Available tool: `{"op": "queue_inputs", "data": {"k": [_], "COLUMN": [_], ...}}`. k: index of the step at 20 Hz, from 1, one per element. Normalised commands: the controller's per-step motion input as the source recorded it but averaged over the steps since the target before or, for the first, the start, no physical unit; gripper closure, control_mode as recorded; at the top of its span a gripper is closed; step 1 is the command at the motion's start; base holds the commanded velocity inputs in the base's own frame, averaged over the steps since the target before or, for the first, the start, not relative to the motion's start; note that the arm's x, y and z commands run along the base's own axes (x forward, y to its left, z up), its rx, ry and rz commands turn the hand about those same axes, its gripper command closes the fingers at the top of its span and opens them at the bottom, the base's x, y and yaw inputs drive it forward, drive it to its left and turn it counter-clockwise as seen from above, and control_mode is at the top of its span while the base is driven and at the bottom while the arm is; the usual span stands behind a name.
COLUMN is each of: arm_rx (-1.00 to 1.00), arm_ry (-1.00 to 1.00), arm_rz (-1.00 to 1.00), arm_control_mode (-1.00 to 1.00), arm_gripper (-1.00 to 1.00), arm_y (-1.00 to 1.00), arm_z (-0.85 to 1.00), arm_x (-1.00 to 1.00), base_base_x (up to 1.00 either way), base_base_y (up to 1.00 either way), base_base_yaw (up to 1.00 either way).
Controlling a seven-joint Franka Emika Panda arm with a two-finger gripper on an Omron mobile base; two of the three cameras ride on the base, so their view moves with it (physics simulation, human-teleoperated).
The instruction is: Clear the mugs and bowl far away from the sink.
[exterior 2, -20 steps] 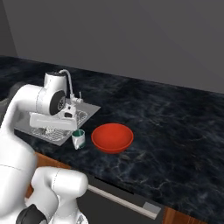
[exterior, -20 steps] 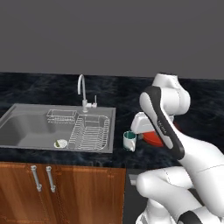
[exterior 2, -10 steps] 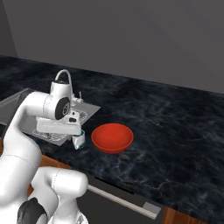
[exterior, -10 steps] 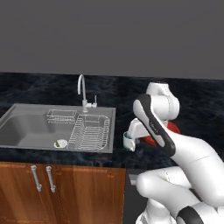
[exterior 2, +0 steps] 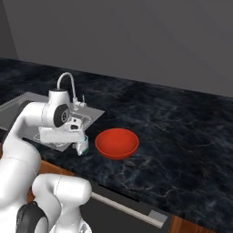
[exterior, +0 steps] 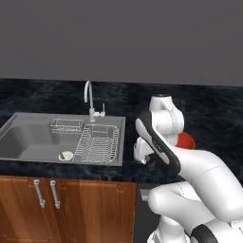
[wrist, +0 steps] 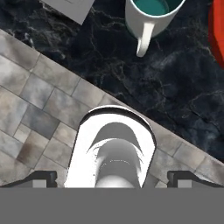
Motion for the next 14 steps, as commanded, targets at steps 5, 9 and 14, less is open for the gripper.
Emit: {"op": "queue_inputs", "data": {"k": [5, 9, 14], "arm_rx": [-0.01, 0.0, 0.0], "arm_ry": [0.0, -0.02, -0.13], "arm_rz": [0.01, 0.01, 0.01], "arm_control_mode": [-1.0, -1.0, -1.0], "arm_gripper": [-1.0, -1.0, -1.0], "arm_y": [0.0, 0.0, 0.0], "arm_z": [-0.29, -0.32, -0.15], "arm_x": [0.14, 0.16, 0.09], "base_base_x": [0.0, 0.0, 0.0], "base_base_y": [0.0, 0.0, 0.0], "base_base_yaw": [0.0, 0.0, 0.0]}}
